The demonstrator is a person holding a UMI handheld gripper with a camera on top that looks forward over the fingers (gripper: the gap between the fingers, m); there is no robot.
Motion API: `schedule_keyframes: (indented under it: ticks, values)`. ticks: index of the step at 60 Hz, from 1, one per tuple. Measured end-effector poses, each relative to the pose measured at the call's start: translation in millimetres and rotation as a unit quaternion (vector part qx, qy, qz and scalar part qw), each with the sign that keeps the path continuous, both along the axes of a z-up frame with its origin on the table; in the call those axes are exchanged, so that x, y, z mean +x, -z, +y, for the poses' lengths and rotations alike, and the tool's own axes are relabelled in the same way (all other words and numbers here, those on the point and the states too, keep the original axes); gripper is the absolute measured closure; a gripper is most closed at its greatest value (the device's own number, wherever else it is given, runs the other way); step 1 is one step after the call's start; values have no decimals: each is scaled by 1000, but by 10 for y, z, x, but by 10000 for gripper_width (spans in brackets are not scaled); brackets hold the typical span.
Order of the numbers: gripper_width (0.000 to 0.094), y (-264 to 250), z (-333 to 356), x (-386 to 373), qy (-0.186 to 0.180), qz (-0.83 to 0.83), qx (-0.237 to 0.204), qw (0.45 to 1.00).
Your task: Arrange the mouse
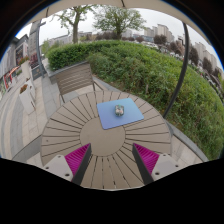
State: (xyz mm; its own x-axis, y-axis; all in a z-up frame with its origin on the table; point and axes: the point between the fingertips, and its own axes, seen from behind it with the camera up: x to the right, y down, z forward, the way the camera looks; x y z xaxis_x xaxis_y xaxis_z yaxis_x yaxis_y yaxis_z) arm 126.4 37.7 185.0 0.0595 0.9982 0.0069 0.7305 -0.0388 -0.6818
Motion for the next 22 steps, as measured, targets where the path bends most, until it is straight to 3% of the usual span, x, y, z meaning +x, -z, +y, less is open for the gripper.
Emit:
schedule_keyframes:
  ticks: [6,22]
  values:
    - [90,-224,-135,213,-8,23,11,1000]
    - [76,-172,-301,560,45,16,8,999]
